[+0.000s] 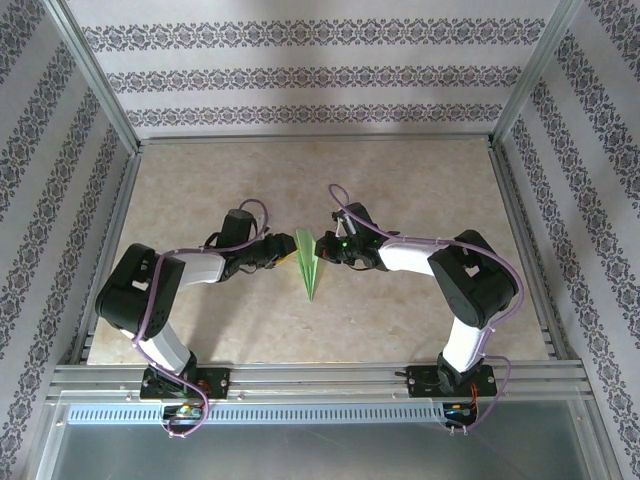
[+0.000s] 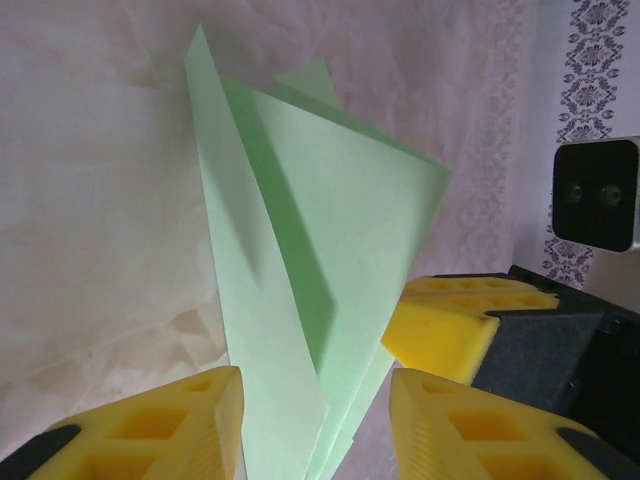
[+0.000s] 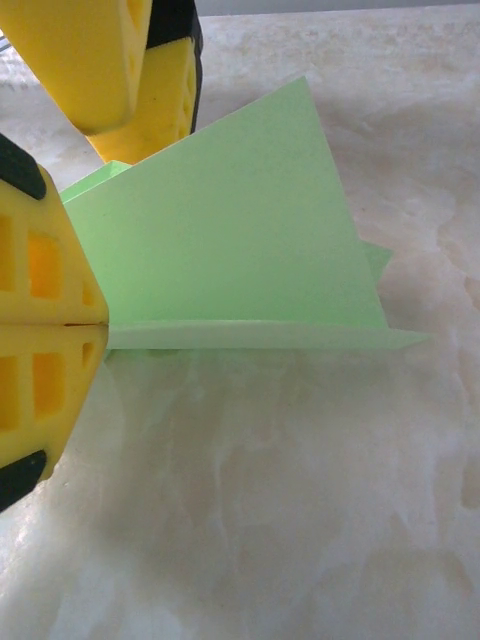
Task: Fold a paper plane with a square sheet of paper (fold left side to right side)
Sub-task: Turn over the paper plane at the center of the table, then pick up the paper plane at the center of the table.
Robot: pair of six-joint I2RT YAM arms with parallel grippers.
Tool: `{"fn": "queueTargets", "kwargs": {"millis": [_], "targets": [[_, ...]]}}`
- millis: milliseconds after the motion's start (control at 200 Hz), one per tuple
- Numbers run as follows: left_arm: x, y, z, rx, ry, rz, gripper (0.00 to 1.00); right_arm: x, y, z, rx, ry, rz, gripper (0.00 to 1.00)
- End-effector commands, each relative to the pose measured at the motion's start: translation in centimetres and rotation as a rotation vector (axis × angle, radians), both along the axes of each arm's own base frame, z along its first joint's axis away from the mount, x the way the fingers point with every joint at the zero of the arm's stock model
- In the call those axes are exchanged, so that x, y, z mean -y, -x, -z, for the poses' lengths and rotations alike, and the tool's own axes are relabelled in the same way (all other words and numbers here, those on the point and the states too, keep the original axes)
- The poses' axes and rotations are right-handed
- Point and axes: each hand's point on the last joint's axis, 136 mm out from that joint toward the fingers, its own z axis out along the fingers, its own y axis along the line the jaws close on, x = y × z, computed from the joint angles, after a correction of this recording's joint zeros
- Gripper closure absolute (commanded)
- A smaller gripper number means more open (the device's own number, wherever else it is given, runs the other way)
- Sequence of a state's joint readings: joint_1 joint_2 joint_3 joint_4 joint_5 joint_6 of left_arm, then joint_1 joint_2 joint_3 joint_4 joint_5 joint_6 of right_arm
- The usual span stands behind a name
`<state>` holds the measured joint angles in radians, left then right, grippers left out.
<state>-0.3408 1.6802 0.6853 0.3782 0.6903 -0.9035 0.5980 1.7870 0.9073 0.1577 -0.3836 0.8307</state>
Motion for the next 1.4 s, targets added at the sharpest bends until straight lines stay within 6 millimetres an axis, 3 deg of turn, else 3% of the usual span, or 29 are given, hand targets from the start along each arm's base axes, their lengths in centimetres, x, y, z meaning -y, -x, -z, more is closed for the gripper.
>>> {"fn": "queueTargets", "kwargs": {"millis": [0, 220, 445, 540, 765, 944, 1169, 1394], "targets": [[1.4, -0.7, -0.9, 0.031, 0.037, 0.037, 0.62, -0.3, 0.1, -0.7, 0.026, 0.001, -0.029, 1.0], [1.3, -0.7, 0.1, 0.017, 0.006, 0.034, 0.8, 0.1, 0.1, -0.6, 0.026, 0.023, -0.029, 1.0], [1.0, -0.5, -0.1, 0.023, -0.016, 0.035, 0.99, 0.8, 0.2, -0.2, 0.02, 0.064, -0.023, 1.0], [1.0, -0.5, -0.4, 0.026, -0.014, 0.032, 1.0, 1.5, 0.1, -0.5, 0.026, 0.097, -0.017, 0.94], [1.3, -0.3, -1.0, 0.03, 0.003, 0.031, 1.0, 3.9, 0.5, -2.9, 0.075, 0.26, -0.027, 0.68], [1.7, -0.3, -1.1, 0.036, 0.011, 0.033, 1.0, 3.1, 2.2, -4.4, 0.064, 0.237, -0.072, 0.57], [1.9, -0.3, -0.7, 0.026, 0.008, 0.032, 1.0, -1.0, 4.2, -2.6, -0.059, 0.063, -0.139, 0.44], [1.7, -0.2, -0.3, 0.018, 0.003, 0.024, 1.0, -1.3, 4.5, -0.5, -0.111, 0.102, -0.135, 0.42]]}}
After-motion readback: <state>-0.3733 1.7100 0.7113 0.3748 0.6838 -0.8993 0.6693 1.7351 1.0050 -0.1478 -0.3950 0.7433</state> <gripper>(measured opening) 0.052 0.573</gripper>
